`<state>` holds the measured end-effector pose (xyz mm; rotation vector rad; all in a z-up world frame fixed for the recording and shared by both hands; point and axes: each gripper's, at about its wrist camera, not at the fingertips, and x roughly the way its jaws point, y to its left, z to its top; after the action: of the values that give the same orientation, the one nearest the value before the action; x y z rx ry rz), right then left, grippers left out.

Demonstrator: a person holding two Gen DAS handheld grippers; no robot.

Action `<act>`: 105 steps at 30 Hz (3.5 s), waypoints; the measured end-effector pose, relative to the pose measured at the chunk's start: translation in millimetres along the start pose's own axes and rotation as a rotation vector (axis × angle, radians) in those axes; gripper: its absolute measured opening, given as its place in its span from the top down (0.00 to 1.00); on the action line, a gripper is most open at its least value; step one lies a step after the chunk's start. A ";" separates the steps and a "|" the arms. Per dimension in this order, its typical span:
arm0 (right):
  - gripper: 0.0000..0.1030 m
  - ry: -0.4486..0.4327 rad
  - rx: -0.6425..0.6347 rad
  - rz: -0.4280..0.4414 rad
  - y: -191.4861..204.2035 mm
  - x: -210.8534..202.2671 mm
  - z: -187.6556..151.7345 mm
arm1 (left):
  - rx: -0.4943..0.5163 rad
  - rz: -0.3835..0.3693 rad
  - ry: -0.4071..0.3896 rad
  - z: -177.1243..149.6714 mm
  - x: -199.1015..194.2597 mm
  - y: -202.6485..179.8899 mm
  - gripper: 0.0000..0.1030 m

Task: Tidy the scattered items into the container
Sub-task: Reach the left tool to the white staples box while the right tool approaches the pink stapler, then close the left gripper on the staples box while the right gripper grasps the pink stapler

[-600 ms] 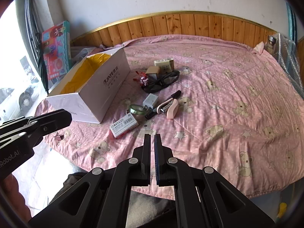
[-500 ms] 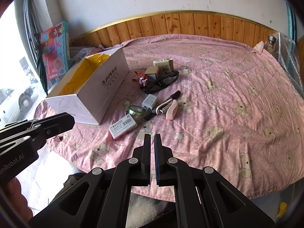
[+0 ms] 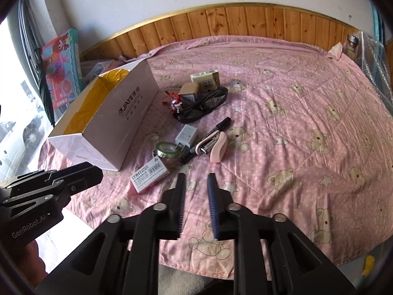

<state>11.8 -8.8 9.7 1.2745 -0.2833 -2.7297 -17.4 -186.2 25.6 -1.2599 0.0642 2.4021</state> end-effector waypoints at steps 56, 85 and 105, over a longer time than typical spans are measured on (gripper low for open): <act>0.43 0.126 0.141 -0.059 -90.0 132.5 43.9 | -0.080 -0.174 0.156 -1.8 135.8 57.2 0.57; 0.73 0.063 -0.065 0.292 -28.4 102.7 10.5 | -0.105 -0.141 0.163 -13.4 130.6 71.4 0.59; 0.73 0.118 -0.077 0.158 -22.5 135.7 1.2 | -0.056 -0.098 0.147 -11.3 135.9 63.1 0.60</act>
<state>-76.6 -11.5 -95.8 1.3263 -0.2530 -2.4985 -100.9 -199.0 -98.7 -1.4304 -0.0209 2.2401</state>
